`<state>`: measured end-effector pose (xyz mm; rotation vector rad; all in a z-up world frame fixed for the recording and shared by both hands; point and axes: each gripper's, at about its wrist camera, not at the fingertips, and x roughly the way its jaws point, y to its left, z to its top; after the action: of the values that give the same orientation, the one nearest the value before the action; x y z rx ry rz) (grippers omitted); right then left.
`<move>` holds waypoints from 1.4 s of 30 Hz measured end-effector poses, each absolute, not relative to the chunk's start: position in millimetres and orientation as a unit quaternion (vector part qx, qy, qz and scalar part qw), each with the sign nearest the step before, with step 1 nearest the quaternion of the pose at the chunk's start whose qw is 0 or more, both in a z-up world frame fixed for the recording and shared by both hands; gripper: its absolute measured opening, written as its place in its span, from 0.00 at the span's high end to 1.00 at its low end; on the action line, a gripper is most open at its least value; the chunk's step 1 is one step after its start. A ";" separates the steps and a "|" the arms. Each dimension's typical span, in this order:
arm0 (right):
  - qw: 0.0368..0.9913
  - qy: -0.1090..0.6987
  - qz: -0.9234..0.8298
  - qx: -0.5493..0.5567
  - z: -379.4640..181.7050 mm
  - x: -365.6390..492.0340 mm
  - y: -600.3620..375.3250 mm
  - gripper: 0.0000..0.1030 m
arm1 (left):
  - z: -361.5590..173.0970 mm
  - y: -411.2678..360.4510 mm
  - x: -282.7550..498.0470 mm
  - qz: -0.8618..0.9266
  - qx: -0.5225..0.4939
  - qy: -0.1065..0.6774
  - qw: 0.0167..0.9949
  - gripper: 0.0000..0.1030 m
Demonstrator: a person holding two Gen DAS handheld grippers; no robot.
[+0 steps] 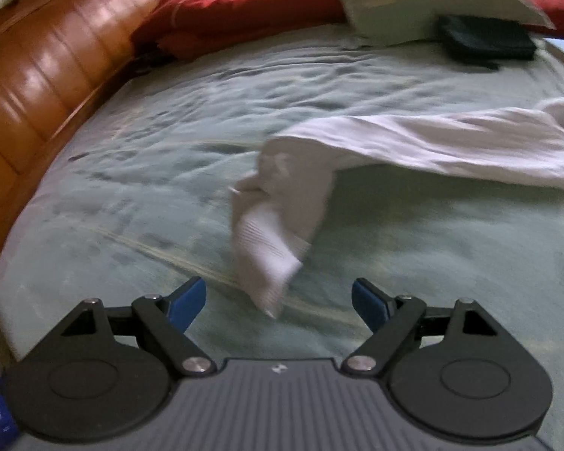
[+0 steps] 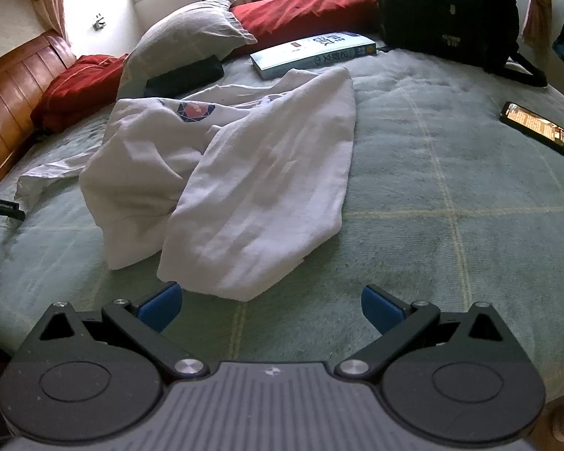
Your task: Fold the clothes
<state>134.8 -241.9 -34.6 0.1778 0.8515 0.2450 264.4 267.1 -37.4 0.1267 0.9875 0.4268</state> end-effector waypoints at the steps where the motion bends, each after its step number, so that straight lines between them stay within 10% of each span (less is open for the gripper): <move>1: 0.900 0.411 0.119 0.087 -34.3 133.9 -242.4 0.00 | -36.0 260.8 259.3 0.192 0.061 0.469 0.860 0.17; 42: 0.921 0.372 0.083 0.088 -19.8 163.0 -279.6 0.00 | -33.3 -5.0 136.6 -0.074 0.114 0.365 0.921 0.12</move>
<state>163.0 -279.6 -19.8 0.1805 0.7634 0.1701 136.6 -5.0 -33.3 0.2343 0.7503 -0.1511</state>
